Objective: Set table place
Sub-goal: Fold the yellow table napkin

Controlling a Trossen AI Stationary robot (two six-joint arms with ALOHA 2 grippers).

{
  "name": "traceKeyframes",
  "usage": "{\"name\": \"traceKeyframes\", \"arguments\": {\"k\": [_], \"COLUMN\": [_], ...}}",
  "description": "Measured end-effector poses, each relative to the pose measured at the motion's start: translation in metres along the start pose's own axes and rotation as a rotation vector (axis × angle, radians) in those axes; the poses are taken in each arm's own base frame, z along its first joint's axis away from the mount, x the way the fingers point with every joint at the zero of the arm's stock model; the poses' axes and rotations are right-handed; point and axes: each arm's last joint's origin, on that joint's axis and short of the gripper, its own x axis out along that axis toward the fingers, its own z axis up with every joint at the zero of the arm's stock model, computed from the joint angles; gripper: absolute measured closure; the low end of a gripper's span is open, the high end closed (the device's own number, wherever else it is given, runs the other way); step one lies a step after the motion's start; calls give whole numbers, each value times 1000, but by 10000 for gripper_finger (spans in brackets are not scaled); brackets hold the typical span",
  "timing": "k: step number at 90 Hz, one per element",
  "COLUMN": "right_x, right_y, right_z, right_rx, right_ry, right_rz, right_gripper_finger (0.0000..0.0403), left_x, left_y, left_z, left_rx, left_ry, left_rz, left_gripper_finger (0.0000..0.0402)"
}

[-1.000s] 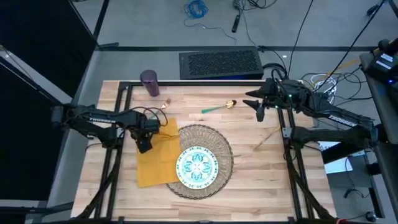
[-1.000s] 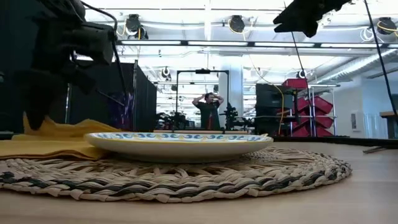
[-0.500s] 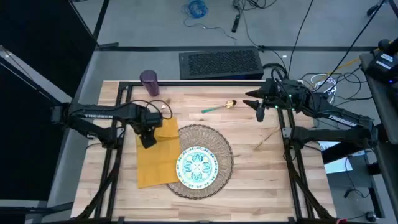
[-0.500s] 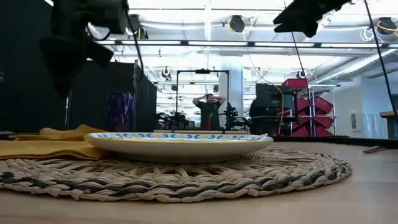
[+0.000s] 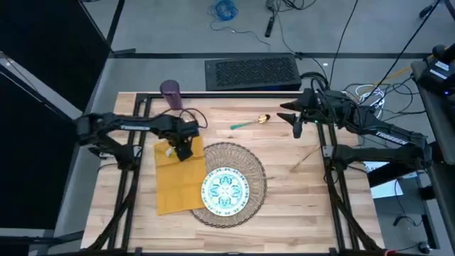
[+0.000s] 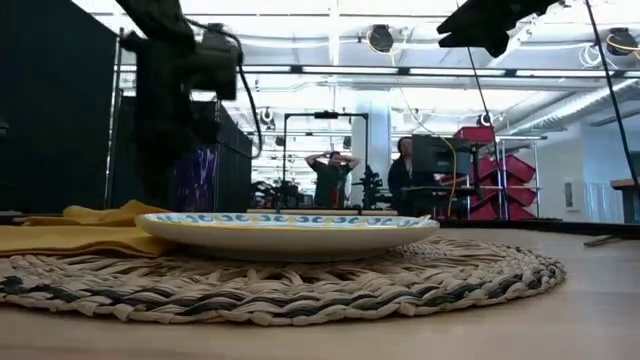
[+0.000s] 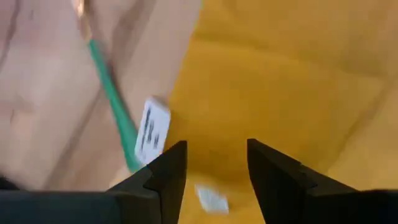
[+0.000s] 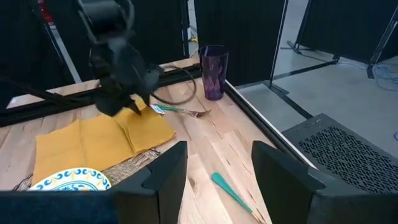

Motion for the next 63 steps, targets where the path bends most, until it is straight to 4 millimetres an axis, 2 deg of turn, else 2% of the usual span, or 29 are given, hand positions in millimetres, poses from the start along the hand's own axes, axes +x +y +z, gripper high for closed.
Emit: {"name": "traceKeyframes", "arguments": {"k": [14,31,63], "right_x": [0,0,0], "right_y": [0,0,0], "right_z": [0,0,0], "right_rx": [-13,-19,-16], "right_ry": [0,-1,0], "right_rz": [0,0,0], "right_gripper_finger": [236,236,236], "left_x": [12,11,7], "left_y": [1,4,-9], "left_z": [-1,-9,-24], "left_rx": [38,50,32], "left_ry": [87,176,308], "left_rz": [55,110,41], "left_gripper_finger": [252,252,252]}}
